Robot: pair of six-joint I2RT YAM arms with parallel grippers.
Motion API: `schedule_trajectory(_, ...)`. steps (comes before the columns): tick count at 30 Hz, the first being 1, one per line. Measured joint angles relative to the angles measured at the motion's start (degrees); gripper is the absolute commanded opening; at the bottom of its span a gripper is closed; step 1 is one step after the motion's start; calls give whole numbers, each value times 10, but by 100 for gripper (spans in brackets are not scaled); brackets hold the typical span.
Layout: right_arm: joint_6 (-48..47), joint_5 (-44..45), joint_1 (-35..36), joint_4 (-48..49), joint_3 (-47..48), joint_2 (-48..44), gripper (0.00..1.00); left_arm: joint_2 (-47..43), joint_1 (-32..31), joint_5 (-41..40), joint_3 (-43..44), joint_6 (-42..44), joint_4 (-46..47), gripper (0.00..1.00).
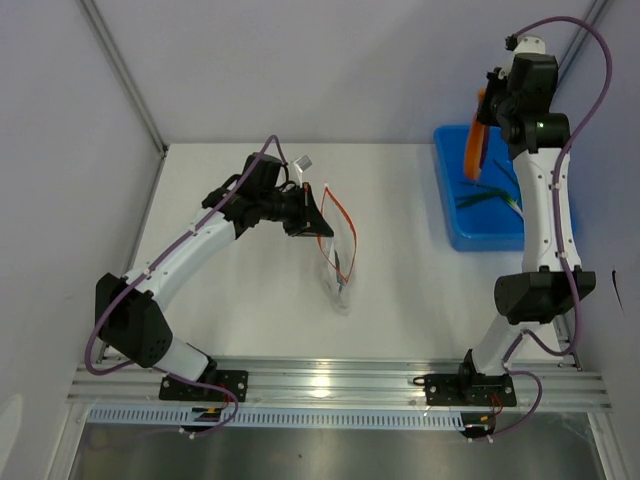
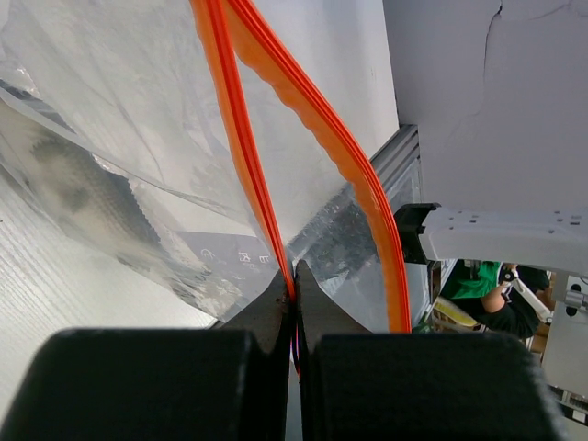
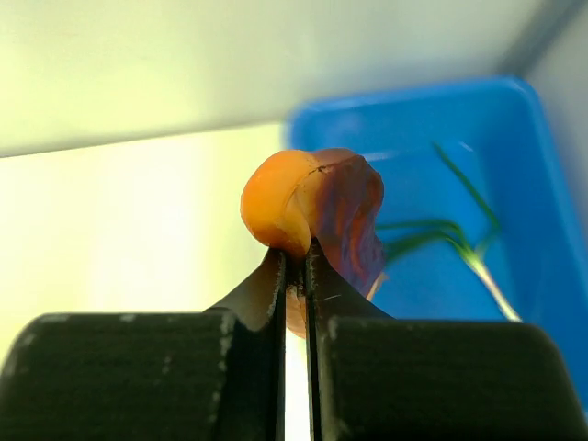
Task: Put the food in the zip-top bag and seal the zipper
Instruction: Pick up the fake food from the bin, then place the fake food in the zipper food storage bag.
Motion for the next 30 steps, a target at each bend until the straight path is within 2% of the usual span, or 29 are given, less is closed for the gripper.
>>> schedule_trajectory(8, 50, -113, 73, 19, -21, -95, 0, 0, 0, 2, 0, 1, 0, 1)
schedule_trajectory(15, 96, -223, 135, 35, -40, -138, 0, 11, 0, 2, 9, 7, -7, 1)
schedule_trajectory(22, 154, -338, 147, 78, -72, -191, 0, 17, 0, -1, 26, 16, -19, 0)
schedule_trajectory(30, 214, -419, 163, 130, -142, -260, 0, 17, 0, -2, 26, 17, -22, 1)
